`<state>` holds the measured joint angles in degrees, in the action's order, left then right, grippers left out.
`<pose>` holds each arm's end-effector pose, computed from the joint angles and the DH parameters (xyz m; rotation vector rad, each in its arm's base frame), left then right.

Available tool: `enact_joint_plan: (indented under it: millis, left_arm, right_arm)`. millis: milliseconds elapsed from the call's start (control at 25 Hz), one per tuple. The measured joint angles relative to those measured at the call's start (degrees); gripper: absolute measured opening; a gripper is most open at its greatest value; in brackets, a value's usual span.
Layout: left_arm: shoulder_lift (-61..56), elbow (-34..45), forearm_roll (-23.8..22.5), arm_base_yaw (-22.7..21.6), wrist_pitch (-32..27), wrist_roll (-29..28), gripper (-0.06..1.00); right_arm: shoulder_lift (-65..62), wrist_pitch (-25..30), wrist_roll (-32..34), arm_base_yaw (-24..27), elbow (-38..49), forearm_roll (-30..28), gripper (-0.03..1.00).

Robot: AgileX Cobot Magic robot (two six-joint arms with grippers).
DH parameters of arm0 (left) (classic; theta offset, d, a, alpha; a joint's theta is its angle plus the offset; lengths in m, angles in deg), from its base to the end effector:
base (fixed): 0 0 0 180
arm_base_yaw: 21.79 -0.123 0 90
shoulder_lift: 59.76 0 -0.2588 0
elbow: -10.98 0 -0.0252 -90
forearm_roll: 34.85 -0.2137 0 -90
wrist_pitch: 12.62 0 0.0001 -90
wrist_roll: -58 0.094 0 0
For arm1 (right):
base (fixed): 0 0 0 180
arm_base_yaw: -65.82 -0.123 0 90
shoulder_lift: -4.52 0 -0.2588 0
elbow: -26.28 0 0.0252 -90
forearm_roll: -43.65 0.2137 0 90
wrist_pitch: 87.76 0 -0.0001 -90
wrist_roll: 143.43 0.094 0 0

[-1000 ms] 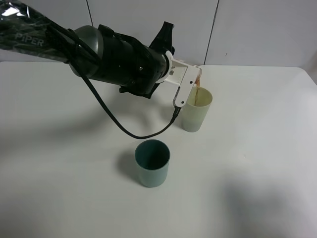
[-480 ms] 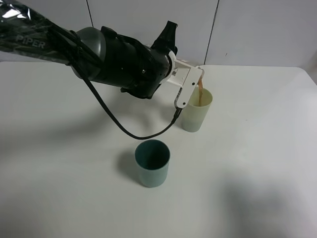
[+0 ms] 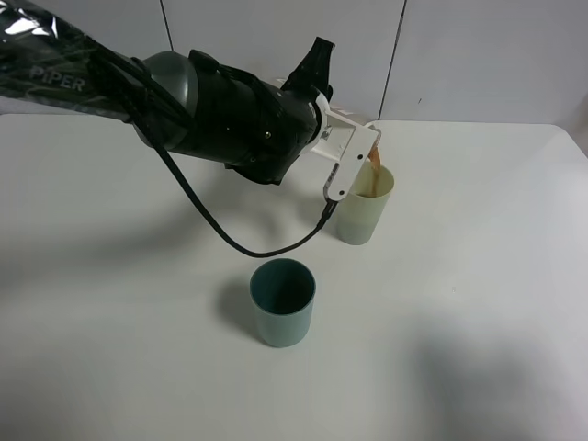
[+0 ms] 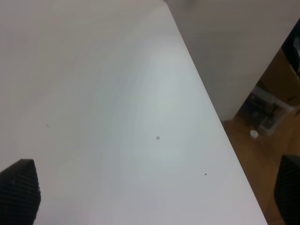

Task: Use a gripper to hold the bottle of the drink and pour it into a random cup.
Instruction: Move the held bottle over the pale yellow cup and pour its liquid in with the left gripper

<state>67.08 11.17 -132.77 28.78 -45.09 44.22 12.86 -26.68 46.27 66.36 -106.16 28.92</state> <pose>0.2981 -0.2837 0.1794 1.8710 1.1236 0.9510 -0.0112 -0.0208 0.2607 0.1942 2.0118 -0.2062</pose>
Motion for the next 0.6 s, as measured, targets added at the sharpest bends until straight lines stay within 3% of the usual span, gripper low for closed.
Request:
enact_joint_plan:
  millis: [600]
  left_arm:
    - [0.0, 0.0, 0.0, 0.0, 0.0, 4.0, 0.33]
  right_arm:
    - [0.0, 0.0, 0.0, 0.0, 0.0, 0.0, 1.00]
